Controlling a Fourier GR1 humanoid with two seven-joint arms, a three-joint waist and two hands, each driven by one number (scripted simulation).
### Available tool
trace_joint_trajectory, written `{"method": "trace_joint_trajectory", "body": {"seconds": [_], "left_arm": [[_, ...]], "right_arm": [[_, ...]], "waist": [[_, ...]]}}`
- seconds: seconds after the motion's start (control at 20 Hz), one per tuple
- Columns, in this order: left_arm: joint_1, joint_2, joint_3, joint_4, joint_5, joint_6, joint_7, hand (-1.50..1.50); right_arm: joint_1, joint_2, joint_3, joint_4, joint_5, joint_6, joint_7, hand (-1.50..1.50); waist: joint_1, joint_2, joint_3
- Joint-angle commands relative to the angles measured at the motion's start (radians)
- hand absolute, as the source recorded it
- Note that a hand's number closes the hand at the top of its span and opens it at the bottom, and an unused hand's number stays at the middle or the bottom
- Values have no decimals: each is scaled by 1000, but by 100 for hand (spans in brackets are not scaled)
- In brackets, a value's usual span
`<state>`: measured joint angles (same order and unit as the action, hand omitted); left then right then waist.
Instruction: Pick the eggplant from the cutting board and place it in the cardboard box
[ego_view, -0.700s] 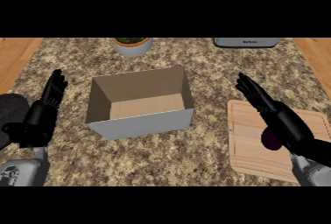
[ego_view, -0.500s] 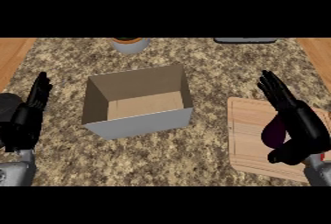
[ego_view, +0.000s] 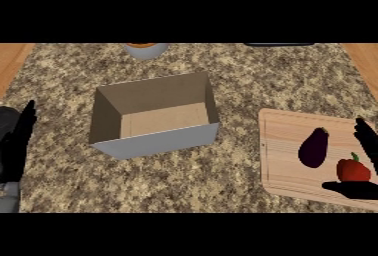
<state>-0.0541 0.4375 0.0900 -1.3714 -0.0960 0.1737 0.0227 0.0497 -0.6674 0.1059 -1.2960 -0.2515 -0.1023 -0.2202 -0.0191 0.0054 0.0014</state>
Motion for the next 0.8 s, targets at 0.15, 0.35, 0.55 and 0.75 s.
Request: {"method": "trace_joint_trajectory", "body": {"seconds": [0.15, 0.35, 0.55, 0.75], "left_arm": [[-37, 4, -3, 30, -33, -22, 47, 0], [-50, -32, -32, 40, -71, 15, 42, 0], [-56, -13, -10, 61, -54, -8, 36, 0], [-85, 38, 32, 77, -22, -65, 40, 0]], "right_arm": [[7, 18, -150, 298, -42, 177, -376, -150], [-27, -130, -116, 289, 102, 119, -275, -150], [-78, -242, 3, 258, 213, 218, -119, -150], [-181, -291, 50, 305, 258, 362, -56, -150]], "waist": [[20, -4, 0], [24, -3, -1], [38, -2, -2], [40, -1, -2]]}}
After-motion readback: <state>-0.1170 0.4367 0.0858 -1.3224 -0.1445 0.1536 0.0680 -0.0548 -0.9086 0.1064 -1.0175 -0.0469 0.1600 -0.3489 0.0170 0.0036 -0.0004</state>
